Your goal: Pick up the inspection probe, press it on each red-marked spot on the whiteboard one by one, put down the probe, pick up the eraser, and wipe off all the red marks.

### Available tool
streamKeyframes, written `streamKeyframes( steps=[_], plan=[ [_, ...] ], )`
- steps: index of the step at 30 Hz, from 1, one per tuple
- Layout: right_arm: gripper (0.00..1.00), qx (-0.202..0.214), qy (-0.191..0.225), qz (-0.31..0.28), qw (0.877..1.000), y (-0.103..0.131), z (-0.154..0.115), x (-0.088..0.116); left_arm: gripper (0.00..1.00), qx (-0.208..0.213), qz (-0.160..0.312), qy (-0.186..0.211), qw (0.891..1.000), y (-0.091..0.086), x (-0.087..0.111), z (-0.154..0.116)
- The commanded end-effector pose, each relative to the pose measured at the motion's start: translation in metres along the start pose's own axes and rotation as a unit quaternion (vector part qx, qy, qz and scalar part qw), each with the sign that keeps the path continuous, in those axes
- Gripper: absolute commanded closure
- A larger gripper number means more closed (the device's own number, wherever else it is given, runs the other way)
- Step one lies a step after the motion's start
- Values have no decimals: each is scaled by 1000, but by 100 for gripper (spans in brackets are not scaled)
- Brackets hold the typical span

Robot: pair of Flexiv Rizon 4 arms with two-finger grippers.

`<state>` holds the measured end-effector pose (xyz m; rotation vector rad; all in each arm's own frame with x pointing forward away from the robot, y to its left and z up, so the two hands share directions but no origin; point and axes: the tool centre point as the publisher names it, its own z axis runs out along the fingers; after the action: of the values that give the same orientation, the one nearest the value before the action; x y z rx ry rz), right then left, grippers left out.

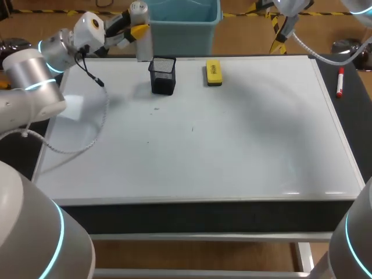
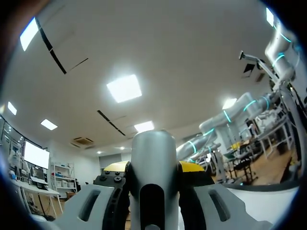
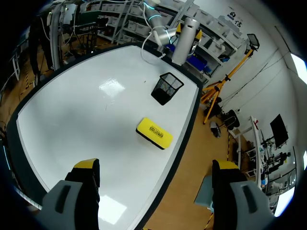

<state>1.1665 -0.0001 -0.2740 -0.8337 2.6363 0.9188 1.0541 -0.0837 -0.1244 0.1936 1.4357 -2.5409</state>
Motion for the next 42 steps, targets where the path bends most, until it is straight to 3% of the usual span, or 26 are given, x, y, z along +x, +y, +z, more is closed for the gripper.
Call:
streamKeyframes(
  steps=[1, 21, 42],
  plan=[
    [0, 2, 2, -1, 1000, 1, -1, 0, 100, 17, -6, 26, 999, 9, -9, 0],
    [0, 2, 2, -1, 1000, 1, -1, 0, 100, 18, -52, 18, 998, 41, -28, 4],
    [0, 2, 2, -1, 1000, 1, -1, 0, 100, 3, -76, 34, 997, 70, -34, 16]
  ],
)
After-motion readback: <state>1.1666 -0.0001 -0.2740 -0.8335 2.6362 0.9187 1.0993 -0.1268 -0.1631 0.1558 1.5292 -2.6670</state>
